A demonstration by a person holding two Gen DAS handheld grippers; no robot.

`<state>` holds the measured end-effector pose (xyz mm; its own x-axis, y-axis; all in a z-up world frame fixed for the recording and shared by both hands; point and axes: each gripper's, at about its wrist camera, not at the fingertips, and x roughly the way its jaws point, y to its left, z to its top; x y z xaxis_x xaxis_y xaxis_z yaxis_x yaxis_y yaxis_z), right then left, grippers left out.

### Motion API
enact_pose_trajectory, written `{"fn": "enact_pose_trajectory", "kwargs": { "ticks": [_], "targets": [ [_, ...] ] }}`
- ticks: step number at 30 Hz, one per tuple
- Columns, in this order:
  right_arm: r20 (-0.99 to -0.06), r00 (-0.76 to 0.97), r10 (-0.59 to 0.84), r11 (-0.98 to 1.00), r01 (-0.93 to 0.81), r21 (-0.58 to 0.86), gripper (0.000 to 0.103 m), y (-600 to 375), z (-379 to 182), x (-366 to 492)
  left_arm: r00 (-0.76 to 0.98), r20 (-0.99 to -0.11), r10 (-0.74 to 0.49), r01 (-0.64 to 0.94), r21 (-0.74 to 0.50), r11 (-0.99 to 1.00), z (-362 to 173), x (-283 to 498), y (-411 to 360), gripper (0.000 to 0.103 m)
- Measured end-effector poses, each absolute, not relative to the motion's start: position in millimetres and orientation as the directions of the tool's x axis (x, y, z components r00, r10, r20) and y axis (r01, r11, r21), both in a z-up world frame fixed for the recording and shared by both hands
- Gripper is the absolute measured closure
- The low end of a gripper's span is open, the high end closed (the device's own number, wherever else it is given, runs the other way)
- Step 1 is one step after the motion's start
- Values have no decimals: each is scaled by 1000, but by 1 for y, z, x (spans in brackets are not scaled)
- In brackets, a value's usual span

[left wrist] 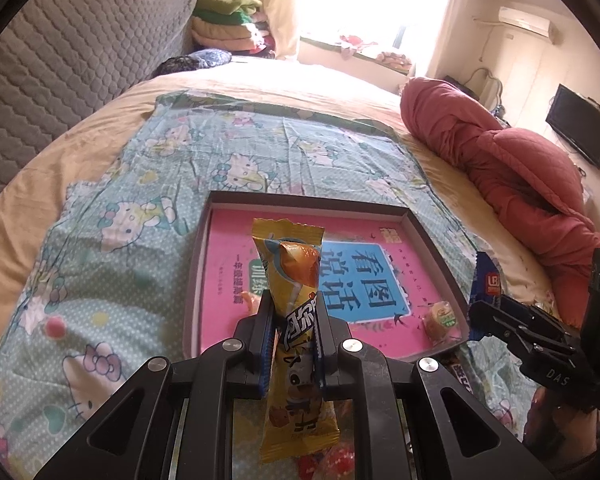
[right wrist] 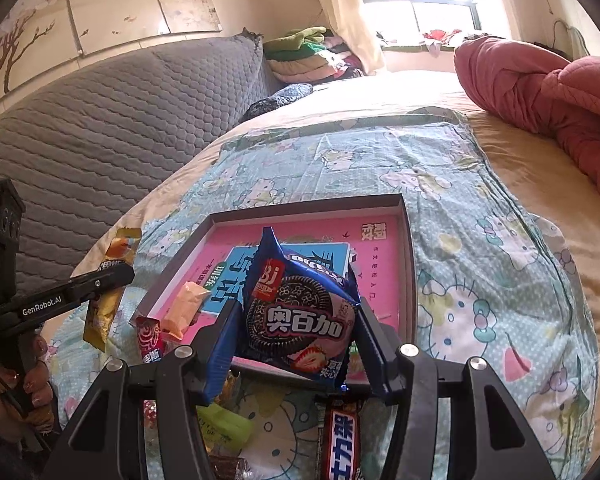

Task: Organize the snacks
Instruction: 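Carry the yellow stick into the tray while the right carries the cookie pack there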

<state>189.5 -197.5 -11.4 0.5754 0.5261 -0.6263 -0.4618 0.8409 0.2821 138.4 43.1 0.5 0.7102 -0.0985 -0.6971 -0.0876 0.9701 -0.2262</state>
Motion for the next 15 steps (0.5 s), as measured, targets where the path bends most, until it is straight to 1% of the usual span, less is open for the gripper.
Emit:
{"fn": "enact_pose_trajectory", "kwargs": {
  "ticks": [10, 15],
  "targets": [
    [-643, 567, 515, 842, -473, 259, 48, -190, -16, 197, 702, -696, -154, -23, -239, 971, -11, 162, 25, 87],
    [-657, 558, 507, 846, -470, 252, 48, -187, -21, 201, 676, -712, -190, 1, -257, 966, -22, 174, 19, 87]
  ]
}}
